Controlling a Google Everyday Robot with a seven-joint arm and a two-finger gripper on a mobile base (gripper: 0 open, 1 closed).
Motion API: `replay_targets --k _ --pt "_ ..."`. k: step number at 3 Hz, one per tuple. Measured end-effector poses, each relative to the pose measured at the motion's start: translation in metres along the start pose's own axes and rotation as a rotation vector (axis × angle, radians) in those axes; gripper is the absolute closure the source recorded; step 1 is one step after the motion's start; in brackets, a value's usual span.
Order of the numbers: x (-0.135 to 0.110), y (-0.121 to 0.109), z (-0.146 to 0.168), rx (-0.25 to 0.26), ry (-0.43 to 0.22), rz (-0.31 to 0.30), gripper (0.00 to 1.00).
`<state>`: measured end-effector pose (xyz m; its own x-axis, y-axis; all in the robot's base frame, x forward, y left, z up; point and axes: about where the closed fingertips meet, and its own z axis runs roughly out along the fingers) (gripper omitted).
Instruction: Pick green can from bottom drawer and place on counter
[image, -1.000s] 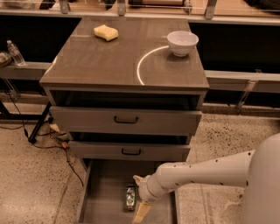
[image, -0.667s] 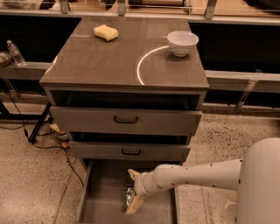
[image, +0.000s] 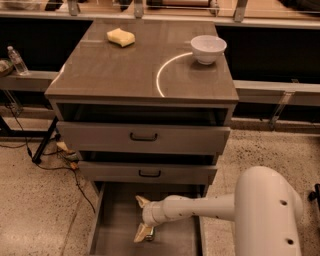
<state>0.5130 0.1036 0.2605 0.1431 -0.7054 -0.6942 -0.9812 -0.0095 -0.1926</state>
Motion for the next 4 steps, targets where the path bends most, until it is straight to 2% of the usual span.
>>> replay_targets --k 1,2,3,4 --pt "0.021 -0.005 0.03 0.028 0.076 -0.074 0.0" --pt "0.02 -0.006 0.031 0.031 0.076 -0.077 0.0" --pt "0.017 -0.008 0.027 0.045 0.109 -0.162 0.0" --pt "0.01 -0.015 0.01 0.06 0.186 -0.316 0.0"
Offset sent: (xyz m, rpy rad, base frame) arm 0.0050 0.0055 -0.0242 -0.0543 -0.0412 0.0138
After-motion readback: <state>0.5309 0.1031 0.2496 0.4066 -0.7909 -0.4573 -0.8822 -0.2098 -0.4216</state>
